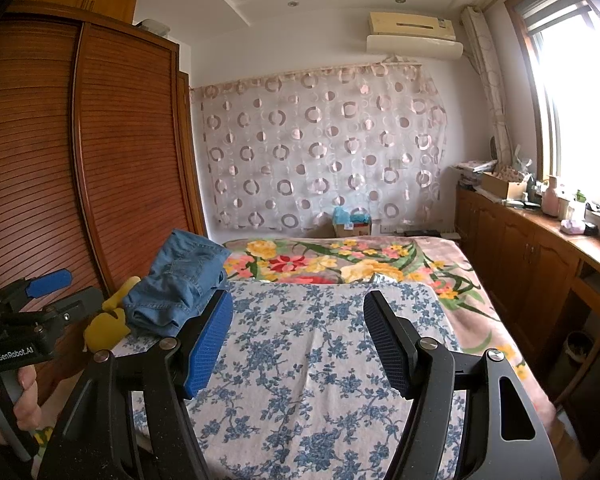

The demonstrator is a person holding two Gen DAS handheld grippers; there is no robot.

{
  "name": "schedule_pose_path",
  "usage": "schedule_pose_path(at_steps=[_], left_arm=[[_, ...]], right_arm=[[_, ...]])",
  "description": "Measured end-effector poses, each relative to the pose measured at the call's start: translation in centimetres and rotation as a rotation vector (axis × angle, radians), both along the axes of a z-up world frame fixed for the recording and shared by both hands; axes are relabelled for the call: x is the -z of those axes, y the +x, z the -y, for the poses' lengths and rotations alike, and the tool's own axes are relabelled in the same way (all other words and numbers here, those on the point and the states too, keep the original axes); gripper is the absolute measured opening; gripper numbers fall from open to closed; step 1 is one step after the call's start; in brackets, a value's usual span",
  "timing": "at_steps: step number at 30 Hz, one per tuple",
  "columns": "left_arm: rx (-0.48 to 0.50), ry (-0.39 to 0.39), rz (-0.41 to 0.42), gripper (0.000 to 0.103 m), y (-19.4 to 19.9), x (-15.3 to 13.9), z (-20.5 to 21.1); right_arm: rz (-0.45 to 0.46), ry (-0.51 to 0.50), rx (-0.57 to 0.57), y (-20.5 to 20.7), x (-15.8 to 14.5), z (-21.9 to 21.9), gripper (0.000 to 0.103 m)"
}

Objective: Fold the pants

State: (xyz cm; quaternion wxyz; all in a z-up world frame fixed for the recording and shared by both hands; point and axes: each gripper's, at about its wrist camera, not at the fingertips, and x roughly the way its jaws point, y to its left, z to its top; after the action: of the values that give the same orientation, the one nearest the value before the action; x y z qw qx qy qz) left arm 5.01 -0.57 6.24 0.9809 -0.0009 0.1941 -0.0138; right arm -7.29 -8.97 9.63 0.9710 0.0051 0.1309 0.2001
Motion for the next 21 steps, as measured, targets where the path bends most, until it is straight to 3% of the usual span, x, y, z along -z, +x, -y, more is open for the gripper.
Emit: schedule_pose_path(at_steps=[21], left_arm=[[0.000,0.000,0.002,0.091,-0.18,-0.07,-0.20]], right_arm=[[0.002,-0.001,0.001,-0.13,0.05,0.04,0.070]])
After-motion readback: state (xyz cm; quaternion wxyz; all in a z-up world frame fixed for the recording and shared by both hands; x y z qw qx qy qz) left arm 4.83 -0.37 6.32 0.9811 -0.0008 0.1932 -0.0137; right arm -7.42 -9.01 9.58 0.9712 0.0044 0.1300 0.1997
